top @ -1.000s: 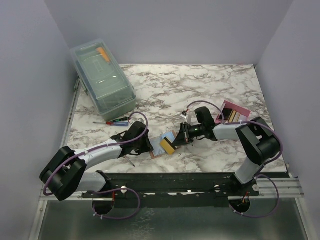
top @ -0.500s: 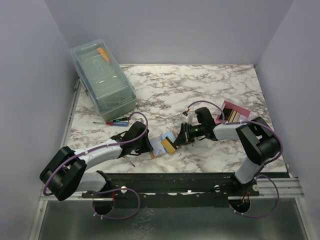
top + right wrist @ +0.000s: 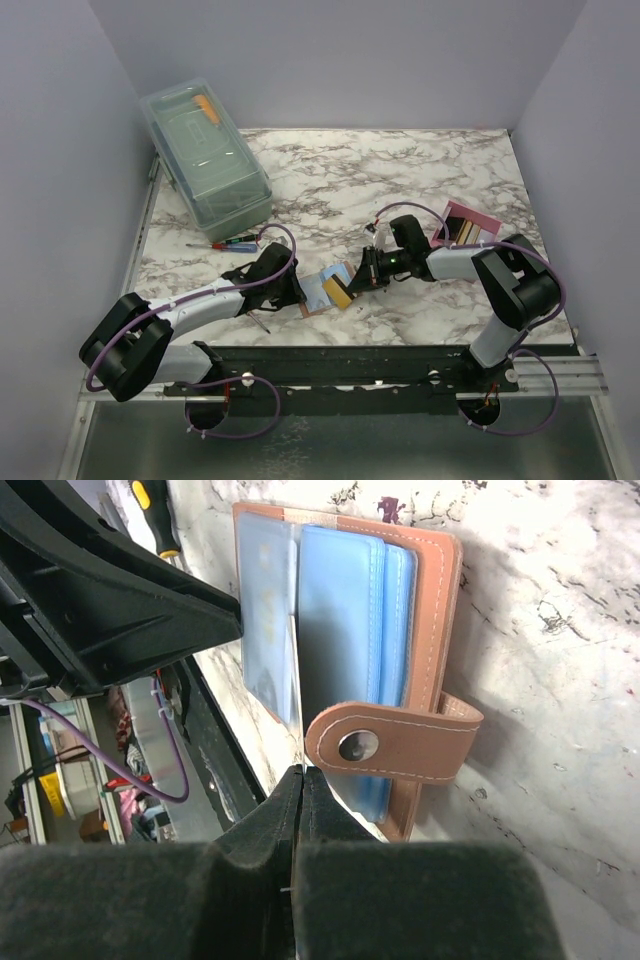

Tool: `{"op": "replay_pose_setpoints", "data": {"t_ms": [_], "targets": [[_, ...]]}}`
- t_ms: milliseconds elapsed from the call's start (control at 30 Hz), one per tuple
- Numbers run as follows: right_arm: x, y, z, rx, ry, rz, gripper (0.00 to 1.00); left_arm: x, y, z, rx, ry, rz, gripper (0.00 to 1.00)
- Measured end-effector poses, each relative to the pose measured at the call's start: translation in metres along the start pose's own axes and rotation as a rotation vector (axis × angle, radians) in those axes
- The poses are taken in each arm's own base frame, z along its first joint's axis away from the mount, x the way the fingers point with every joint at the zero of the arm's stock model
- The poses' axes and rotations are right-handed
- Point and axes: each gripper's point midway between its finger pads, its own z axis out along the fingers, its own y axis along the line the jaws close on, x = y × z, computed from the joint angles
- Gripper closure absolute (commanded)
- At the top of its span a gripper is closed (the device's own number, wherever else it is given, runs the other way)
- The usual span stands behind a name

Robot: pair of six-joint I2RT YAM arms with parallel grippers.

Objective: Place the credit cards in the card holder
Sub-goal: Insert the credit card into the card holder.

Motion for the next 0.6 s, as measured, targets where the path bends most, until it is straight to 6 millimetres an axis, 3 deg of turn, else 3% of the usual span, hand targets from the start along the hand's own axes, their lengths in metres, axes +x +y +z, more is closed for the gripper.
{"op": "replay_pose_setpoints", "data": {"t_ms": [600], "targets": [[0.0030, 0.0002, -0.0017, 0.004, 0.003, 0.005, 1.00, 0.0000, 0.0008, -0.0001, -0.002, -0.002, 0.000, 0.77]]}}
